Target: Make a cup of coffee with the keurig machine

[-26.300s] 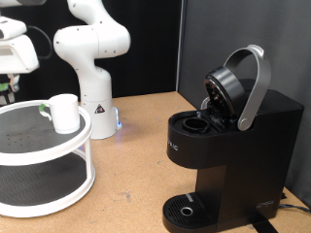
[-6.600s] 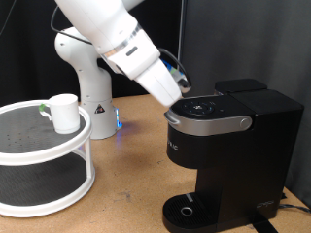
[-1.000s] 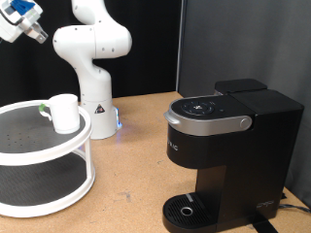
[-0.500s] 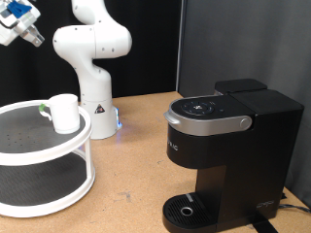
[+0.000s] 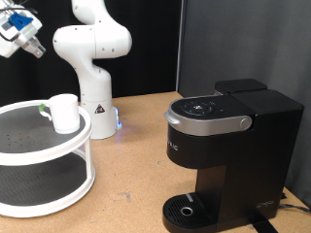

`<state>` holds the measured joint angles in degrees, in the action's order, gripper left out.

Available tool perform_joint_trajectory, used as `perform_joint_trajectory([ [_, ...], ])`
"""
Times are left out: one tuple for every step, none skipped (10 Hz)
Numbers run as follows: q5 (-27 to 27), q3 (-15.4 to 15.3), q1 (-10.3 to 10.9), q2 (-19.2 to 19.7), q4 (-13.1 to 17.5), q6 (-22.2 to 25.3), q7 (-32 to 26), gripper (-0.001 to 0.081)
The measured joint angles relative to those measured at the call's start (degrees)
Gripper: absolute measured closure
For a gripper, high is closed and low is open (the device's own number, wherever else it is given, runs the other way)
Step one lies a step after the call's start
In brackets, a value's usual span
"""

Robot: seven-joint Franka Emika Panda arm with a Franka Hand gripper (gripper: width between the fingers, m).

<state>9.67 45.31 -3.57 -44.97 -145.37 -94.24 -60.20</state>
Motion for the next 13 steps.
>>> perform_joint_trajectory([
  [-0.4,0.2,0.0,0.1,-0.9,-1.4,-0.4,0.0806],
  [-1.0,0.4,0.0,0.3,-2.0,-2.8,-0.7,0.0806],
  [-1.7,0.6,0.0,0.4,-3.1,-4.4,-0.9,0.0806],
  [-2.2,0.8,0.0,0.6,-4.1,-5.9,-1.1,0.0806],
  [-2.7,1.0,0.0,1.1,-5.0,-7.4,-1.4,0.0806],
  [-2.9,1.3,0.0,1.5,-5.9,-8.8,-2.0,0.0806],
  [-3.0,1.7,0.0,1.8,-6.8,-10.3,-2.5,0.0806],
  [-3.1,2.1,0.0,2.0,-7.7,-12.2,-2.8,0.0674],
  [-3.3,2.5,0.0,2.2,-8.6,-14.0,-3.1,0.0536],
  [-3.5,2.7,0.0,2.7,-9.4,-15.6,-3.3,0.0401],
  [-3.6,3.0,0.0,3.1,-10.2,-17.4,-3.5,0.0401],
  [-3.7,3.2,0.0,3.4,-10.9,-19.0,-3.5,0.0217],
  [-3.7,3.5,0.0,3.8,-11.6,-20.4,-3.7,0.0217],
])
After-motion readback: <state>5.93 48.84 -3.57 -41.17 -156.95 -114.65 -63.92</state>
